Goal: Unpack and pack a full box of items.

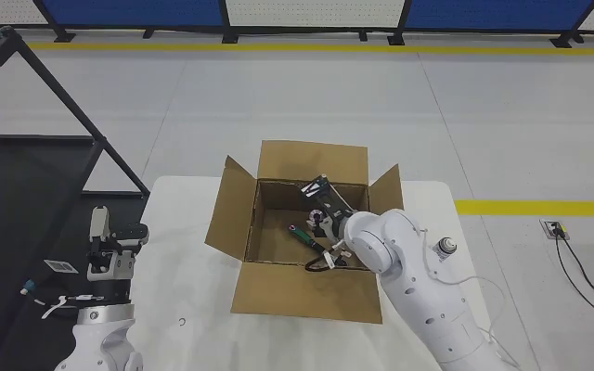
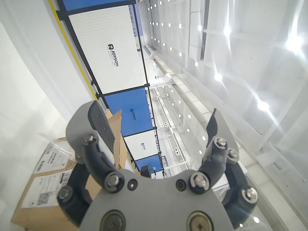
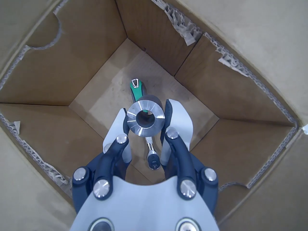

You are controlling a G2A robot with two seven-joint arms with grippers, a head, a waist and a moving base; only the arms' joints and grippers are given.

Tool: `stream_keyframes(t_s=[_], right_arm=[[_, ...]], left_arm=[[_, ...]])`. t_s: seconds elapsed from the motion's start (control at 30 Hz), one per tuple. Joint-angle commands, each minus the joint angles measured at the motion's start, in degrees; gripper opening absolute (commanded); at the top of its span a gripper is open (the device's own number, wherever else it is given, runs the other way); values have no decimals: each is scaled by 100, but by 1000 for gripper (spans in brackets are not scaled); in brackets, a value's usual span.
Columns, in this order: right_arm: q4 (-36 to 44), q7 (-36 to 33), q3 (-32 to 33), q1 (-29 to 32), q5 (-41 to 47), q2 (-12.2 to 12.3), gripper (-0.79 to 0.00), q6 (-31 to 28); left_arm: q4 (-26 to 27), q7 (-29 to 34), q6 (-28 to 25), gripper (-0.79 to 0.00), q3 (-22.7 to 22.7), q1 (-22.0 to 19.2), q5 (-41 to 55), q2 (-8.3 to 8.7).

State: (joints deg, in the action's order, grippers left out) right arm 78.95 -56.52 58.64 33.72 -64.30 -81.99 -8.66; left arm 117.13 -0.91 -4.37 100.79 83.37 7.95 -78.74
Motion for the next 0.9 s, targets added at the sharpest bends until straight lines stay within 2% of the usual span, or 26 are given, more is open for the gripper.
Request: stream_keyframes(t_s=[0.0,0.17,0.5,0.7,0.87], right_arm=[[238,-87,127,93,91,35,-785,-122],[1166,-175,637,564,222,172,-785,-339],[3380,-262,2197,2095,902,485,-785,-943],[3877,-221,2821,2614,1486,597,-785,-1291],[3877,-221,2821,2614,1486,597,-785,-1291]], left_arm=[[0,0,0,0,0,0,0,0],[0,0,0,0,0,0,0,0],[0,0,0,0,0,0,0,0],[0,0,0,0,0,0,0,0],[0,0,0,0,0,0,0,0]])
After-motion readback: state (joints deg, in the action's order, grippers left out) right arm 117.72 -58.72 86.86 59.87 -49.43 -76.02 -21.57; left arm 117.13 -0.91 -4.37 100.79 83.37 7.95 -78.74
